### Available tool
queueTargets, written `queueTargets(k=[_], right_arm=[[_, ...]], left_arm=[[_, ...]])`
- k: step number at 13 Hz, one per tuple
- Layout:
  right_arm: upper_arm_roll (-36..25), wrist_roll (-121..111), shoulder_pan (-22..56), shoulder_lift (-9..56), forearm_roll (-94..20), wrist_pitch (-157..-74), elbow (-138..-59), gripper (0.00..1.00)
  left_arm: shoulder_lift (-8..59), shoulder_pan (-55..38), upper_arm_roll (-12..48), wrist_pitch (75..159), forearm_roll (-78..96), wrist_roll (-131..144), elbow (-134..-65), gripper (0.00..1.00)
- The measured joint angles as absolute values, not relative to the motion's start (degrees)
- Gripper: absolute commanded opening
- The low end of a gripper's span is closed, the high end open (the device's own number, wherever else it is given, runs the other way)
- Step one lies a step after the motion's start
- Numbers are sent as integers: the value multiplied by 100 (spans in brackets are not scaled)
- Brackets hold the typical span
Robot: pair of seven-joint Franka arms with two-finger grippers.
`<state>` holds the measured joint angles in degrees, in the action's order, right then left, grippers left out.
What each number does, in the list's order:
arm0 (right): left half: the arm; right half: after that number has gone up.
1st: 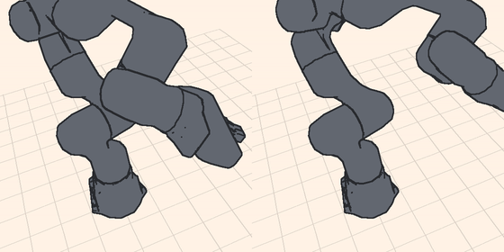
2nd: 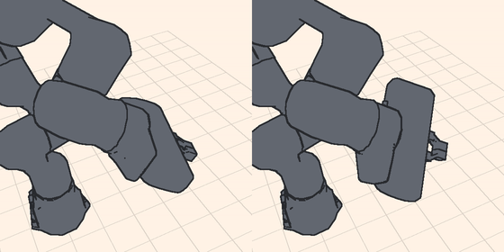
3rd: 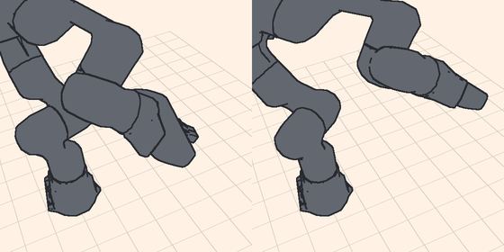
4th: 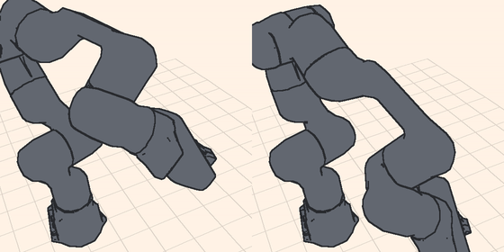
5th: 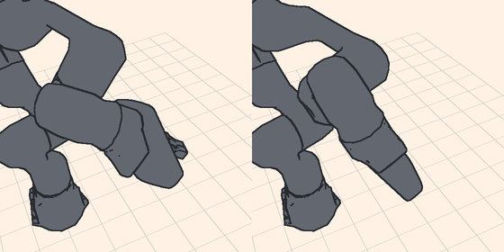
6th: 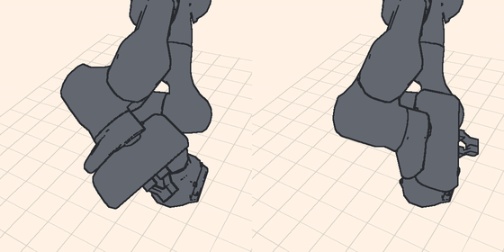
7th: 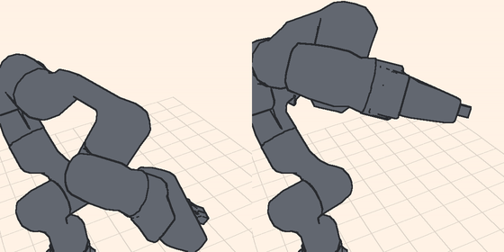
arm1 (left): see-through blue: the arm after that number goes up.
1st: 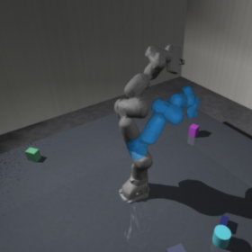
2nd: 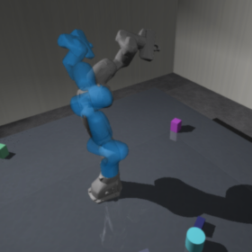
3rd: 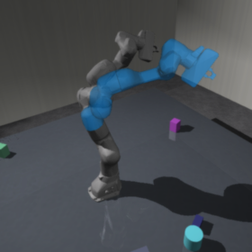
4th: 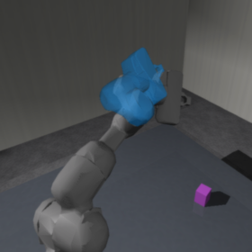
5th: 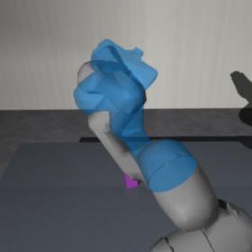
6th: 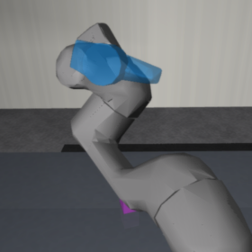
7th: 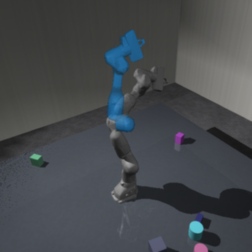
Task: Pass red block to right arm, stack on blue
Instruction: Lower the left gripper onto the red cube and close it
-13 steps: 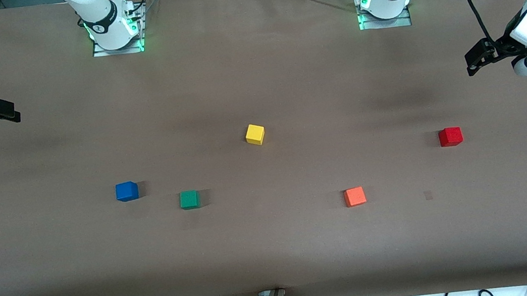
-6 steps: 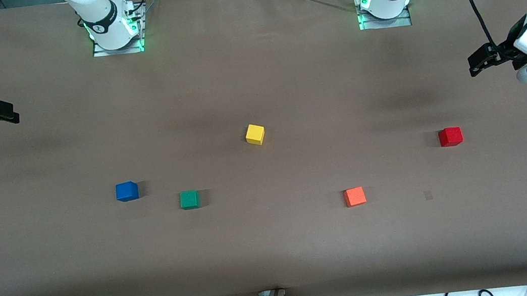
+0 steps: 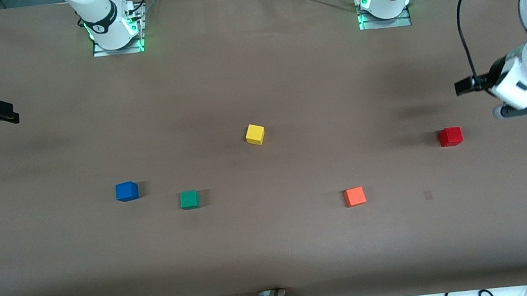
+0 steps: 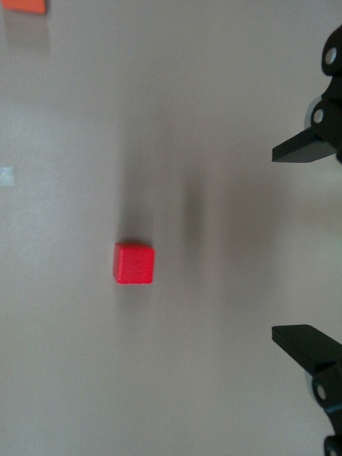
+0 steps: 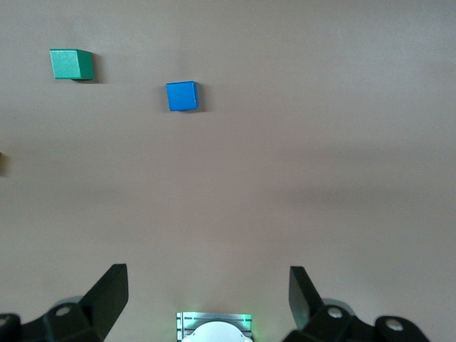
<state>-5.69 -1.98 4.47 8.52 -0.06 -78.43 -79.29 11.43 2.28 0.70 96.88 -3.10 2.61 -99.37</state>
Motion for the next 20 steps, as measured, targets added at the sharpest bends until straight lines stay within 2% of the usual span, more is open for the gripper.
queueTargets(k=[6,11,14,17,18,19,20], right_arm=[[-570,-209,446,856,-5,-7843,-7922,100],[-575,-212,445,856,-5,-7843,-7922,100],[-578,-212,444,856,-5,-7843,-7922,100],[-579,-213,442,857,-5,-7843,-7921,100],[-579,-213,442,858,-5,-7843,-7921,100],[-580,-214,442,859,-5,-7843,-7921,100],[-580,-214,442,863,-5,-7843,-7921,100]], left_arm=[[2299,534,68,11616,-451,-407,-10273,100],[2526,752,70,13646,-452,-731,-11467,100],[2676,785,68,14314,-463,-951,-11793,100],[2892,875,68,14542,-466,-1131,-11827,98],[2932,900,68,14549,-466,-1151,-11827,54],[2965,925,68,14549,-466,-1164,-11827,27],[2990,943,68,14549,-467,-1167,-11827,11]])
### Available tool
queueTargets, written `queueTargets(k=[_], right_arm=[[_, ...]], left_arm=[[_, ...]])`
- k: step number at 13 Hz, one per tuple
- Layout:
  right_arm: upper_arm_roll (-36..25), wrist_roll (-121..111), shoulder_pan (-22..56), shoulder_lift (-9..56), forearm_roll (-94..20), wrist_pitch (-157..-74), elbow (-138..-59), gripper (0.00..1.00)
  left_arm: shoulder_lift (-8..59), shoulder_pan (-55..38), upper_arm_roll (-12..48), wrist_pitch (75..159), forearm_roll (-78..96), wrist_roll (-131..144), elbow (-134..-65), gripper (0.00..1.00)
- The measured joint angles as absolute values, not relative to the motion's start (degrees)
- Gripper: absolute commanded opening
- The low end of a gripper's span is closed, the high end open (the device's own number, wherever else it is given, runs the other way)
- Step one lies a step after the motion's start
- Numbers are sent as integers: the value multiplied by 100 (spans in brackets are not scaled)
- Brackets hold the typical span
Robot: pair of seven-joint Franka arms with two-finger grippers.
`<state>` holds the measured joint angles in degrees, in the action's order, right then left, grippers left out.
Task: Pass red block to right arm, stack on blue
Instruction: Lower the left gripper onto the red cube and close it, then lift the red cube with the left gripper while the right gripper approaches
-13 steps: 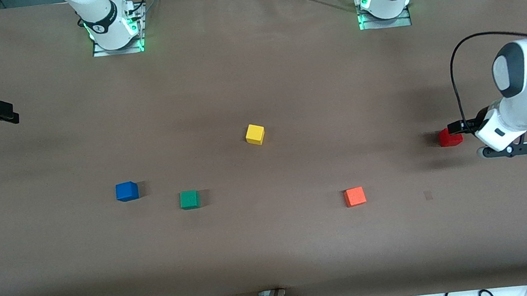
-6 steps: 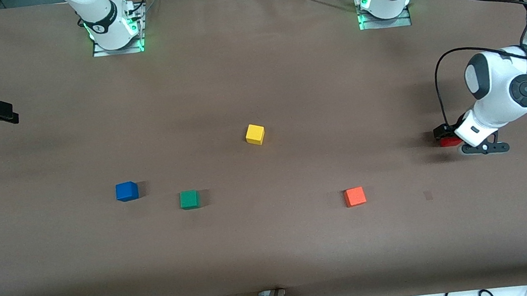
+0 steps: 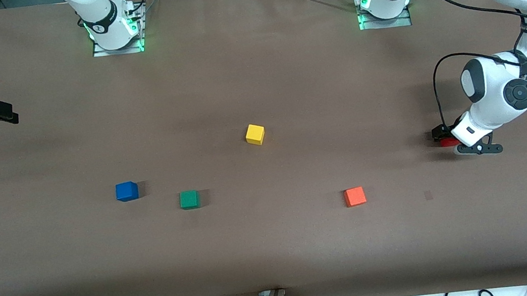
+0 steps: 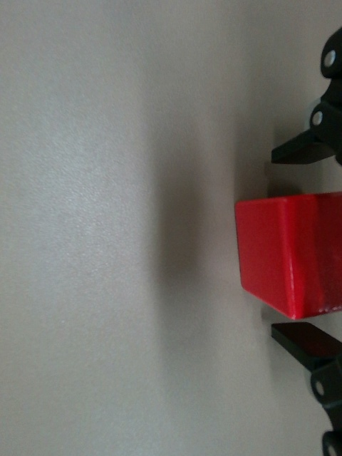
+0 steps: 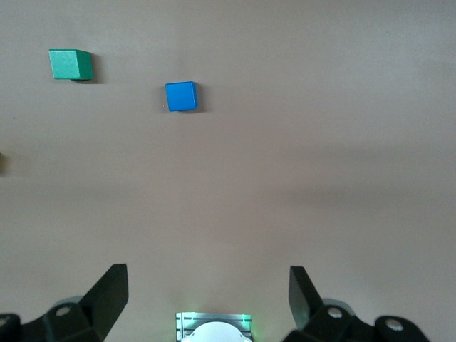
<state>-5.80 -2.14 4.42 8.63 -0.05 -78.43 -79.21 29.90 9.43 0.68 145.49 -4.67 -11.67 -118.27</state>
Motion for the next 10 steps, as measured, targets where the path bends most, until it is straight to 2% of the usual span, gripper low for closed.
queueTargets(k=[1,5,10], right_arm=[[-579,-215,442,877,-5,-7843,-7921,100],[-579,-215,443,966,-5,-7847,-7922,100],[-574,-215,452,1130,-24,-7904,-7928,100]], left_arm=[[2998,951,68,14543,-467,-1167,-11827,0],[2963,948,125,13946,-468,-1195,-11647,0],[2815,952,564,12580,-314,-1604,-10710,0]])
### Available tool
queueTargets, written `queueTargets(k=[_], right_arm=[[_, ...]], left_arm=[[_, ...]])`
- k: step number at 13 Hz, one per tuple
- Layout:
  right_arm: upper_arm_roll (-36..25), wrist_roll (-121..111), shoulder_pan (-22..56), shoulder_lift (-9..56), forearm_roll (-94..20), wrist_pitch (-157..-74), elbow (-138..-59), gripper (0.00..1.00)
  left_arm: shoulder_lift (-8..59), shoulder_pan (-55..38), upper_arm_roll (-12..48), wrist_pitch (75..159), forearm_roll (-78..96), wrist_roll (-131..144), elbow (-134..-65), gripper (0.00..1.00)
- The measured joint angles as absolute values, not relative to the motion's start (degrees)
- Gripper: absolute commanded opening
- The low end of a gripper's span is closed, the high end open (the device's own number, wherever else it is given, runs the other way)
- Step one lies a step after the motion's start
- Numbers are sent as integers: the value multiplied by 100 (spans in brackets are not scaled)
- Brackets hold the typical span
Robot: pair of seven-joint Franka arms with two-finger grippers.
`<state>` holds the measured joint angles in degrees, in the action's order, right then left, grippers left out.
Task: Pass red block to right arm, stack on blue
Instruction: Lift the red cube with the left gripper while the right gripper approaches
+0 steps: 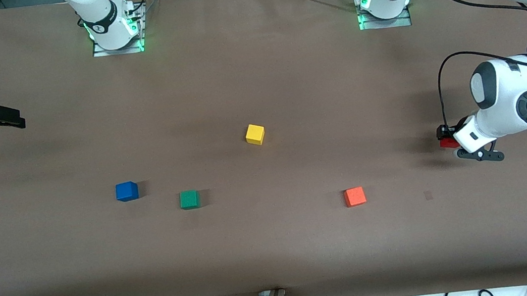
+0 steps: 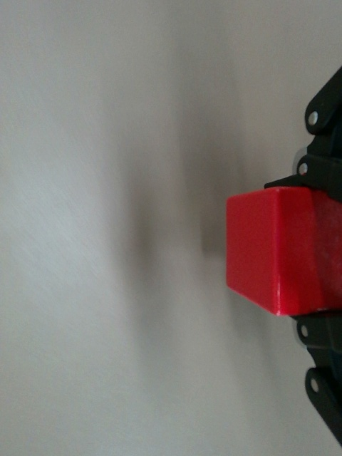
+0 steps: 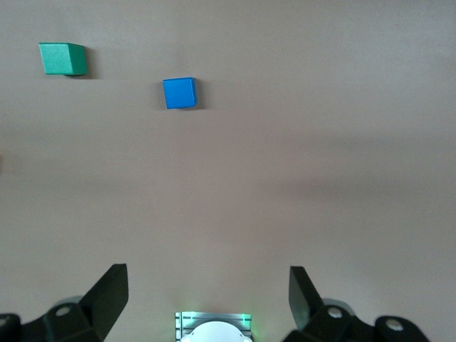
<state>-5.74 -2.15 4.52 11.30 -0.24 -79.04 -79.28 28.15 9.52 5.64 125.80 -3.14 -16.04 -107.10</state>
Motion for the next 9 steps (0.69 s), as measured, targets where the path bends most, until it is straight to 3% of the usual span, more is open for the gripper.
queueTargets(k=[4,9], right_arm=[[-572,-215,451,1523,-421,-7998,-7938,100],[-561,-215,462,2382,-2360,-8251,-7957,100]], left_arm=[[2764,944,828,12379,1131,-3014,-10577,0],[2764,946,1304,12384,2675,-5053,-10568,0]])
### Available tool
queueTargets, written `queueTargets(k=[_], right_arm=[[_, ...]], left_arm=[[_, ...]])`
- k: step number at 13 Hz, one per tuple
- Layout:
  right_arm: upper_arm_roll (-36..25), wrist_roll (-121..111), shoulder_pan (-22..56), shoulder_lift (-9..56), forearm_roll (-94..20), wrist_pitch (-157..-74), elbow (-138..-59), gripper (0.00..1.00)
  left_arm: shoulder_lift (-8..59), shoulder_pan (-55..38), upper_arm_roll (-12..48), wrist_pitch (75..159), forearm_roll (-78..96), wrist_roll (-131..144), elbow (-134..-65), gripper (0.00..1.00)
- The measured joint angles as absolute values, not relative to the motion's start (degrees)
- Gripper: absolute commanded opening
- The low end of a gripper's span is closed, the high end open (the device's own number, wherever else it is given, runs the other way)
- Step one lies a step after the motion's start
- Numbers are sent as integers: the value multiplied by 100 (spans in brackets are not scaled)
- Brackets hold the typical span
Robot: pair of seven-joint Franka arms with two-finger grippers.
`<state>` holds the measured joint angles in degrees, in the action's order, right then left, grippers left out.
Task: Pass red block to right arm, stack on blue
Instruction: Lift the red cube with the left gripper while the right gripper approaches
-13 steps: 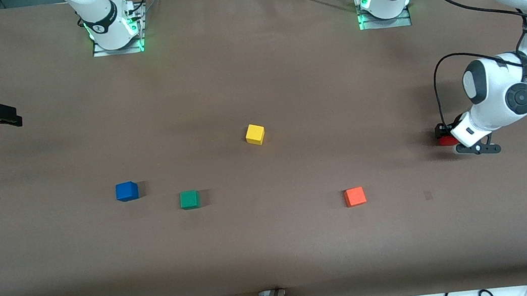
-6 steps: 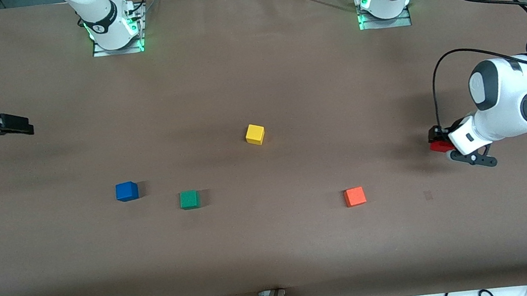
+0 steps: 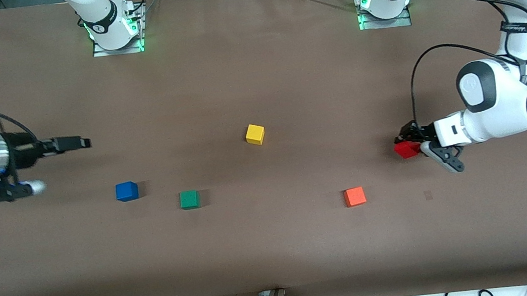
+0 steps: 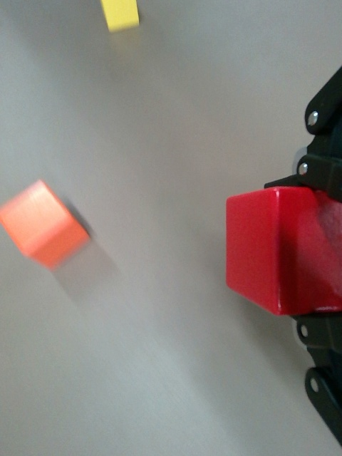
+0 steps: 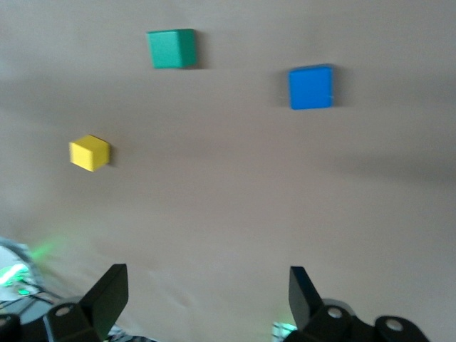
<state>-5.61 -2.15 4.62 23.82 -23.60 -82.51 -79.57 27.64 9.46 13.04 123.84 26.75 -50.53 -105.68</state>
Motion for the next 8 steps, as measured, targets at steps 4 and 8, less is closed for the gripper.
queueTargets(k=[4,8], right_arm=[[-529,-215,531,3090,-4195,-8406,-7994,100],[-516,-386,813,3841,-6179,-8777,-8106,100]], left_arm=[[2765,889,1778,12387,4495,-6580,-10489,0],[2895,506,1830,12385,6459,-8549,-10483,0]])
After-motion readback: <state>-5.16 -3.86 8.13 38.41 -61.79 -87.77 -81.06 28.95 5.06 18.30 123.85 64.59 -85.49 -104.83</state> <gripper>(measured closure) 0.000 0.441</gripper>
